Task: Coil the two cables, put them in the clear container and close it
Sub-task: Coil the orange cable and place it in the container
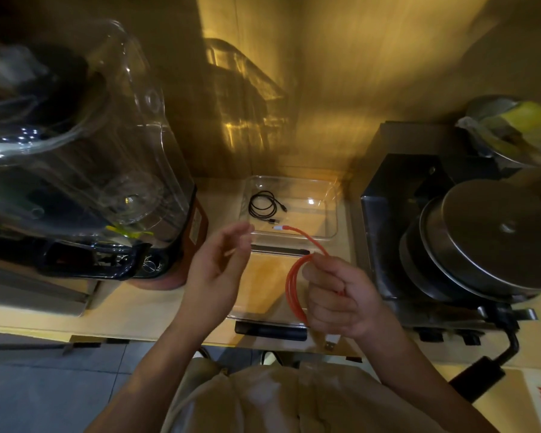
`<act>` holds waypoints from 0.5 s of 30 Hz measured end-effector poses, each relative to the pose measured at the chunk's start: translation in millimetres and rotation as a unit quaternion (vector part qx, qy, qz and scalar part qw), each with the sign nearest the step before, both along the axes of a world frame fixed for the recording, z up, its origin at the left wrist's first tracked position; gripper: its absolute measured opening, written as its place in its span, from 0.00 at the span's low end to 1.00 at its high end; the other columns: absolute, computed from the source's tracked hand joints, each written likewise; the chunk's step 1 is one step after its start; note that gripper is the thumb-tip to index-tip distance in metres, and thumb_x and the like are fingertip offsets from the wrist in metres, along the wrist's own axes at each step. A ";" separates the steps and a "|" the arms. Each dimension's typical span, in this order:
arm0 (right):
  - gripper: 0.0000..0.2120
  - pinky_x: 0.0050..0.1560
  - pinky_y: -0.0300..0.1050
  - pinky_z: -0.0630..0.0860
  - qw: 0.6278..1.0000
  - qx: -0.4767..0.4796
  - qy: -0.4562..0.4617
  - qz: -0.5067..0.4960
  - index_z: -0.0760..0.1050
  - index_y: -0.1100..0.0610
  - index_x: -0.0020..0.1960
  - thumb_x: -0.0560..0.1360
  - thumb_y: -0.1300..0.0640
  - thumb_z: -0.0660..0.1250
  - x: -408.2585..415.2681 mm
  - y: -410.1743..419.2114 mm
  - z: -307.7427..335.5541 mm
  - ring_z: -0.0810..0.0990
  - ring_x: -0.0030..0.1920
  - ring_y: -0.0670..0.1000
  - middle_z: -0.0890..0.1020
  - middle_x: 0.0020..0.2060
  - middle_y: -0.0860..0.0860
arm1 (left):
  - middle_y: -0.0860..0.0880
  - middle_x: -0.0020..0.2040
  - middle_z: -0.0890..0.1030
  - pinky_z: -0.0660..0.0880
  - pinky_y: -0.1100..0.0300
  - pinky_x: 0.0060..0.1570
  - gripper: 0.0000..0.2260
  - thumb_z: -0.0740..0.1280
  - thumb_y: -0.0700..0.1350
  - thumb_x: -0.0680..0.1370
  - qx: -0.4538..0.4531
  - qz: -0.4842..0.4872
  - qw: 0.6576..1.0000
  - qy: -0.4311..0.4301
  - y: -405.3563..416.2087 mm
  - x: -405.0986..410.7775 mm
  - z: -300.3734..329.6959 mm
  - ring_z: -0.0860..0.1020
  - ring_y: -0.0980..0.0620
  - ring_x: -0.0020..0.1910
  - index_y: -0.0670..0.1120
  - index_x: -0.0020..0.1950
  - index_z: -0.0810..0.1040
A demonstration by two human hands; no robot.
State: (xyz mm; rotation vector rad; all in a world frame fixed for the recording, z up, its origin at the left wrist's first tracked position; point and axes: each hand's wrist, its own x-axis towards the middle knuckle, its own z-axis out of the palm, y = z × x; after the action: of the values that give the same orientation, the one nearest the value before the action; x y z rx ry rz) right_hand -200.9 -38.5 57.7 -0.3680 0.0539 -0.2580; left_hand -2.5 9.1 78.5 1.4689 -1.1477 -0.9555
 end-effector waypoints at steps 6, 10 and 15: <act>0.19 0.20 0.36 0.61 0.995 -0.019 0.006 0.094 0.61 0.54 0.34 0.82 0.49 0.56 4.8 4.0 0.2 0.55 0.15 0.46 0.57 0.17 0.49 | 0.56 0.68 0.77 0.68 0.57 0.69 0.17 0.57 0.52 0.84 -0.079 -0.230 0.938 -0.248 -19.0 -1.8 17.5 0.71 0.62 0.69 0.51 0.71 0.74; 0.20 0.21 0.35 0.64 0.996 -0.003 -0.016 0.085 0.62 0.55 0.34 0.83 0.49 0.53 5.5 1.5 0.5 0.56 0.14 0.47 0.58 0.17 0.50 | 0.50 0.53 0.85 0.76 0.52 0.55 0.13 0.58 0.49 0.84 -0.043 -0.289 0.934 -0.206 -16.8 -7.1 8.1 0.81 0.54 0.55 0.50 0.62 0.80; 0.23 0.19 0.37 0.56 0.999 -0.012 0.034 0.023 0.62 0.54 0.30 0.82 0.48 0.57 8.1 0.0 -4.3 0.57 0.14 0.50 0.59 0.15 0.50 | 0.49 0.44 0.83 0.79 0.51 0.48 0.10 0.61 0.50 0.82 0.038 -0.234 0.969 -0.067 -7.0 -12.4 -14.6 0.81 0.52 0.45 0.48 0.53 0.80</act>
State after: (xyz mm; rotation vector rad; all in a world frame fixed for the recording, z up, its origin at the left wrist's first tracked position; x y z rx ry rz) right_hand -192.8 -38.5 53.3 -0.4004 0.1082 -0.2000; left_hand -14.8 2.2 63.9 1.3626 -1.6169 -1.2443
